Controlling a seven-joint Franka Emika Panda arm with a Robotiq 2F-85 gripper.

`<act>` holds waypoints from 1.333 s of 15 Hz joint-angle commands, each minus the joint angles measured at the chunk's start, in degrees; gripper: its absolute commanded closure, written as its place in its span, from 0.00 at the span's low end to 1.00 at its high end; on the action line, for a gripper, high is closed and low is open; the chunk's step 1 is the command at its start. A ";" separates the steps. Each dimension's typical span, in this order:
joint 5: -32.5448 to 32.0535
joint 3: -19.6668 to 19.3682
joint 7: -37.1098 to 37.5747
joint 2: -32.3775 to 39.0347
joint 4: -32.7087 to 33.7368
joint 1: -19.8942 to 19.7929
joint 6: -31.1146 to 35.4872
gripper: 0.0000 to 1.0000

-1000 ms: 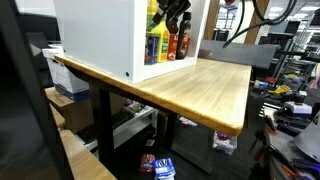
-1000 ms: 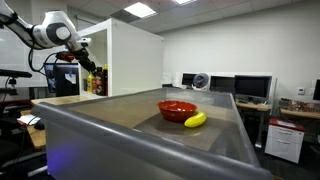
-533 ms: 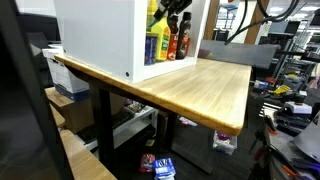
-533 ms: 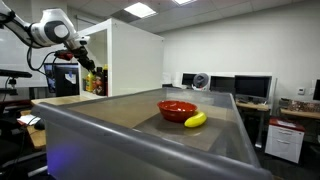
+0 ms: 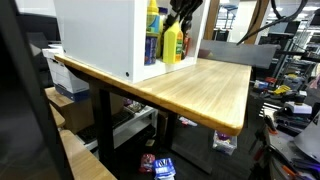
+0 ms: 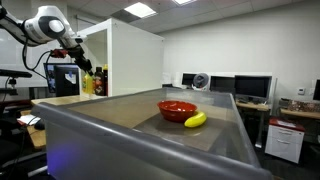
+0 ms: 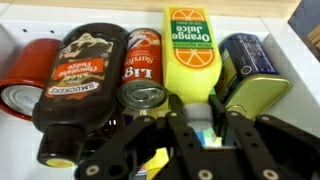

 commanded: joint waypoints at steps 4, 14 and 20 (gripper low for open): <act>2.65 -0.45 0.68 -4.38 -0.86 2.48 -10.41 0.92; 5.20 -5.02 5.42 -10.63 -6.03 0.45 -11.62 0.92; 5.81 -8.76 8.86 -15.62 -9.56 -4.73 -9.88 0.92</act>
